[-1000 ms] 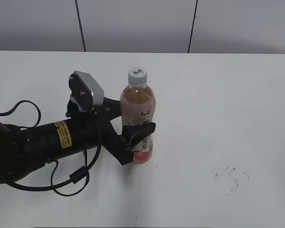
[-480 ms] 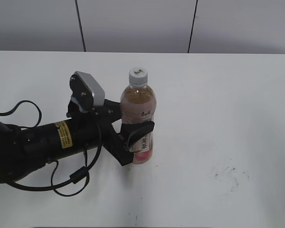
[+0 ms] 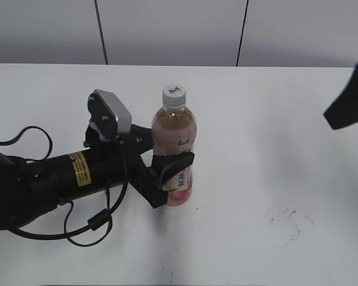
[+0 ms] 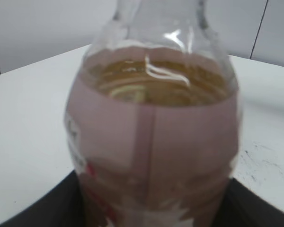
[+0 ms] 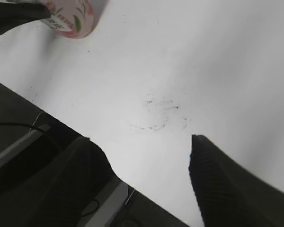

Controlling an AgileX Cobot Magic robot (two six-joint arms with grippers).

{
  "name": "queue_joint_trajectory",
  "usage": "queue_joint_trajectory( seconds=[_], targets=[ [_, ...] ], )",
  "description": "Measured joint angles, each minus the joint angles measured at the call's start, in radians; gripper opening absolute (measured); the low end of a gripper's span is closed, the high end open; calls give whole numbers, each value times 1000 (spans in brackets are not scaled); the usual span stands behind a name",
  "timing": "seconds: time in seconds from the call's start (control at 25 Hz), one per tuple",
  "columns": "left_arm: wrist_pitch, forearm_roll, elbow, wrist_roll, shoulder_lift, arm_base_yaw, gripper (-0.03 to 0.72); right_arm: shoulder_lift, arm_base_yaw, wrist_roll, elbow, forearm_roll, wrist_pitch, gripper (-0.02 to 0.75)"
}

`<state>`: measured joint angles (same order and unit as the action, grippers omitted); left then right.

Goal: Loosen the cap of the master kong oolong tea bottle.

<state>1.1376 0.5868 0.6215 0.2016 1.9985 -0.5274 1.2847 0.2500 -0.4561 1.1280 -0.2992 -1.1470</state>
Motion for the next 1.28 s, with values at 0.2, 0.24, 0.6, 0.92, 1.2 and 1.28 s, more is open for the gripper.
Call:
queue_joint_trajectory(
  seconds=[0.2, 0.24, 0.6, 0.92, 1.2, 1.28],
  targets=[
    [1, 5, 0, 0, 0, 0, 393, 181, 176, 64, 182, 81, -13, 491],
    [2, 7, 0, 0, 0, 0, 393, 213, 213, 83, 218, 86, -16, 491],
    [17, 16, 4, 7, 7, -18, 393, 331, 322, 202, 424, 62, -44, 491],
    [-4, 0, 13, 12, -17, -104, 393, 331, 322, 216, 443, 56, -67, 491],
    [43, -7, 15, 12, 33, -116, 393, 354, 329, 228, 443, 49, -70, 491],
    [58, -10, 17, 11, 43, -116, 393, 364, 338, 232, 443, 48, -70, 491]
  ],
)
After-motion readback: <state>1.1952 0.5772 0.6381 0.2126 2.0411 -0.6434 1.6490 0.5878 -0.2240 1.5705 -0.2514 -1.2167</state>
